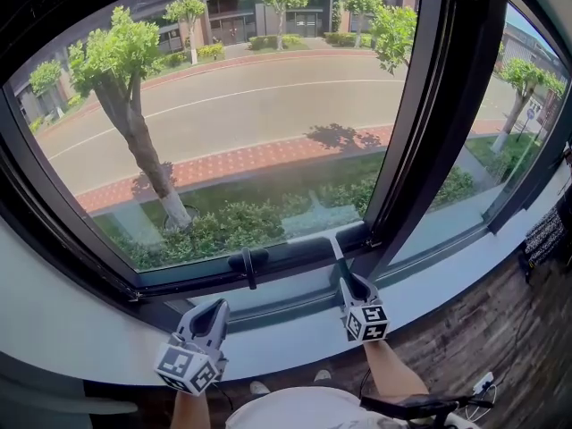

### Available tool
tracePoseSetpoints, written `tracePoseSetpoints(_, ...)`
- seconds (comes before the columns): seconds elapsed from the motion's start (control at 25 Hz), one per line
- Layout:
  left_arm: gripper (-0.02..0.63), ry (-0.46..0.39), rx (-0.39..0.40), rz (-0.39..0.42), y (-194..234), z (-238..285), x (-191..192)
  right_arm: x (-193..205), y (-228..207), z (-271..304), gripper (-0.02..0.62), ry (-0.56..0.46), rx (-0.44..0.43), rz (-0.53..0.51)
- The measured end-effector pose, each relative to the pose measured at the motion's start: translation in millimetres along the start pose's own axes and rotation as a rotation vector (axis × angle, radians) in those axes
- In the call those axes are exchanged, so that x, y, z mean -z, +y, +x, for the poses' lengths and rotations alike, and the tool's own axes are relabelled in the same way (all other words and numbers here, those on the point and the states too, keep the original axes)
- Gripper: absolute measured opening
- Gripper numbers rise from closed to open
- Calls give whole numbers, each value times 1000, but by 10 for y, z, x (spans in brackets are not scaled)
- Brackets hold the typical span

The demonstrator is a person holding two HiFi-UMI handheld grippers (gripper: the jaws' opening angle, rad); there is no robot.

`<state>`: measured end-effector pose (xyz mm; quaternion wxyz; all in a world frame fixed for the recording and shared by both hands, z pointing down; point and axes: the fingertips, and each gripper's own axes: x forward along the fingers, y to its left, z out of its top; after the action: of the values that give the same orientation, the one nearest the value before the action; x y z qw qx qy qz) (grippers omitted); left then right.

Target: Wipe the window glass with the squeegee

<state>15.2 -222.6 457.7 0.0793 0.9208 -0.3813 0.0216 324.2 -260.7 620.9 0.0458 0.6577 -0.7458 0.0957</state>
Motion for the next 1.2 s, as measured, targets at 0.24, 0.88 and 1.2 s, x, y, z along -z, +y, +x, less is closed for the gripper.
tracePoseSetpoints(0.24, 18, -3, -14, -15, 68, -59, 3, -458, 217, -228, 100, -95, -15, -20)
tracePoseSetpoints(0.88, 18, -44, -29, -32, 460, -376, -18, -2961, 1286, -818, 100, -596, -93, -127)
tracePoseSetpoints(1.2, 18, -53, -21, 3, 699, -569, -75, -4288, 1773, -774, 100, -827, -67, -144)
